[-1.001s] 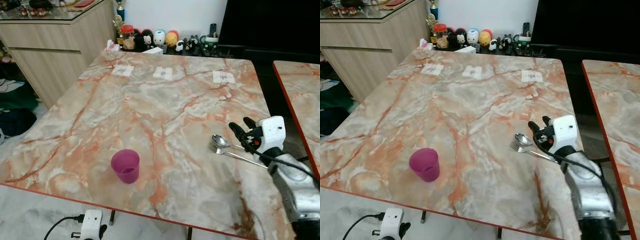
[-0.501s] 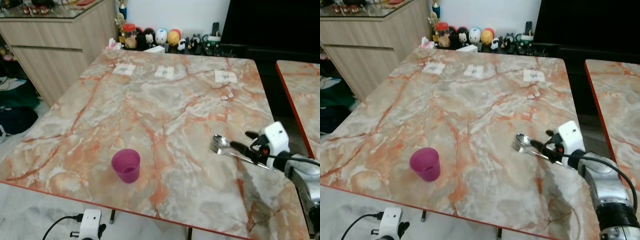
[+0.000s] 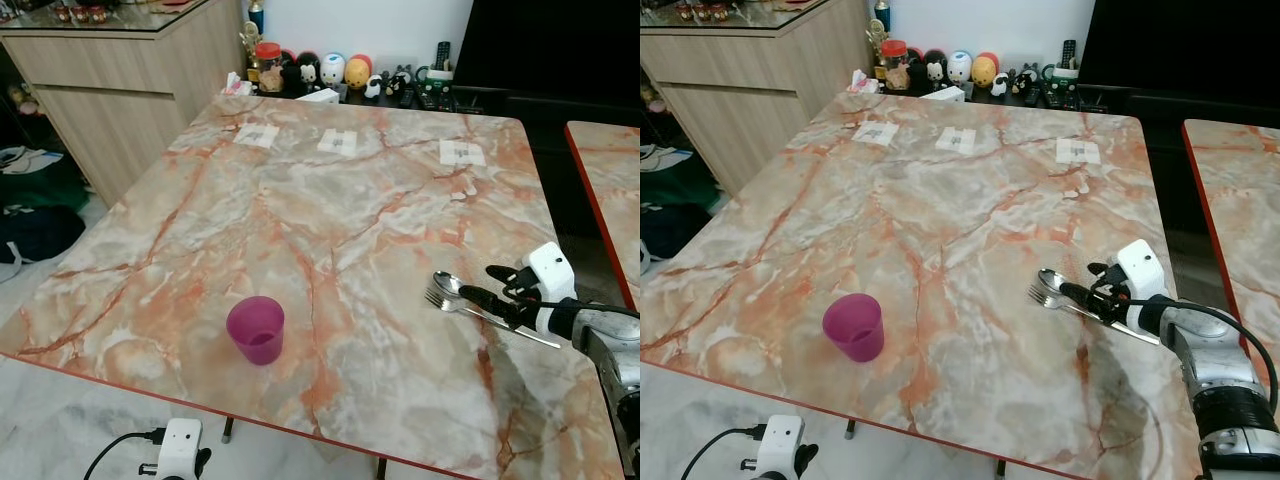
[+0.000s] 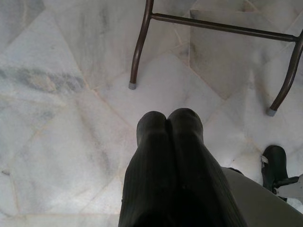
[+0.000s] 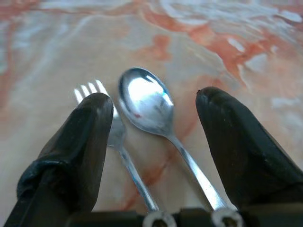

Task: Setting the table

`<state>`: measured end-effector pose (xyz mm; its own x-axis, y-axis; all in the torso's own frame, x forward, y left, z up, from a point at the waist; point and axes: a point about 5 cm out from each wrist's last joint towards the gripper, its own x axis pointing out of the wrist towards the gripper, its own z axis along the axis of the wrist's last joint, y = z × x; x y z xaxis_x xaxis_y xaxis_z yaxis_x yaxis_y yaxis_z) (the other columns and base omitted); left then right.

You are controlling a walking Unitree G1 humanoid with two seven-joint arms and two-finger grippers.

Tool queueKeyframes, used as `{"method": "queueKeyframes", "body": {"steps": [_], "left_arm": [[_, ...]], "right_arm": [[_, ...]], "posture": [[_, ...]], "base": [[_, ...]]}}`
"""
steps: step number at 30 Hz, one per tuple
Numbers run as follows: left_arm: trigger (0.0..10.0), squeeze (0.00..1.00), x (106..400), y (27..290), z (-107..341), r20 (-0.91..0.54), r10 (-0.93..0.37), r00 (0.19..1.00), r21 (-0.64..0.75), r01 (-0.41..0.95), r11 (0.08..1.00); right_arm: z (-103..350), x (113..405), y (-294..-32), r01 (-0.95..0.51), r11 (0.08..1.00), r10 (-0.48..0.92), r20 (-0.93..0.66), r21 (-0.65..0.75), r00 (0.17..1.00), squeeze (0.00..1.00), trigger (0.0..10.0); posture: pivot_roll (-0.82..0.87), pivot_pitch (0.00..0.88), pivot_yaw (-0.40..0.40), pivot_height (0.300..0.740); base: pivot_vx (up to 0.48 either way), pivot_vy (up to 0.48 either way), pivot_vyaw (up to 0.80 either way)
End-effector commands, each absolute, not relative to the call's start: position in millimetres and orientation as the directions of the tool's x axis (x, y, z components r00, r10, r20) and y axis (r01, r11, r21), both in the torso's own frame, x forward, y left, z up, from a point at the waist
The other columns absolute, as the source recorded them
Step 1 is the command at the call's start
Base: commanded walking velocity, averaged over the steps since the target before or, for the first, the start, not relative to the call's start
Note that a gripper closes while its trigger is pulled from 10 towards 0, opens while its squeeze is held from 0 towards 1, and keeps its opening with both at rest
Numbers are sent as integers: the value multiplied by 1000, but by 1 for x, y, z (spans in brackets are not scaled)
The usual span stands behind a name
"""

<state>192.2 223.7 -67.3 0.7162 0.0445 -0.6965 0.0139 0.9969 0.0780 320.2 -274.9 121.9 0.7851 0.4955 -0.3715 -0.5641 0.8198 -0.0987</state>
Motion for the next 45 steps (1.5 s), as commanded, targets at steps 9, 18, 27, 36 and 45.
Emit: {"method": "queueKeyframes", "body": {"steps": [9, 18, 27, 36, 45], "left_arm": [[10000, 0, 191, 230, -67, -711, 44, 702, 76, 14, 997], [10000, 0, 190, 228, -68, -716, 36, 698, 70, 21, 997], [10000, 0, 188, 224, -70, -719, 28, 695, 62, 24, 998], [10000, 0, 186, 223, -71, -723, 25, 691, 59, 25, 998], [10000, 0, 186, 225, -71, -724, 28, 689, 62, 24, 998]], "right_arm": [[124, 312, -286, -626, 767, 526, -423, -139, 738, 0, 0], [123, 307, -285, -680, 722, 575, -438, -126, 692, 0, 3765], [122, 305, -289, -672, 728, 560, -448, -134, 696, 0, 10000], [112, 299, -296, -667, 732, 520, -517, -140, 680, 0, 10000], [104, 297, -294, -670, 729, 511, -541, -140, 668, 0, 10000]], "posture": [[-3, 81, 42, 740], [-6, 83, 43, 740], [-9, 83, 44, 740], [-7, 83, 44, 740], [-7, 84, 47, 740]], "base": [[0, 0, 0], [0, 0, 0], [0, 0, 0], [0, 0, 0], [0, 0, 0]]}}
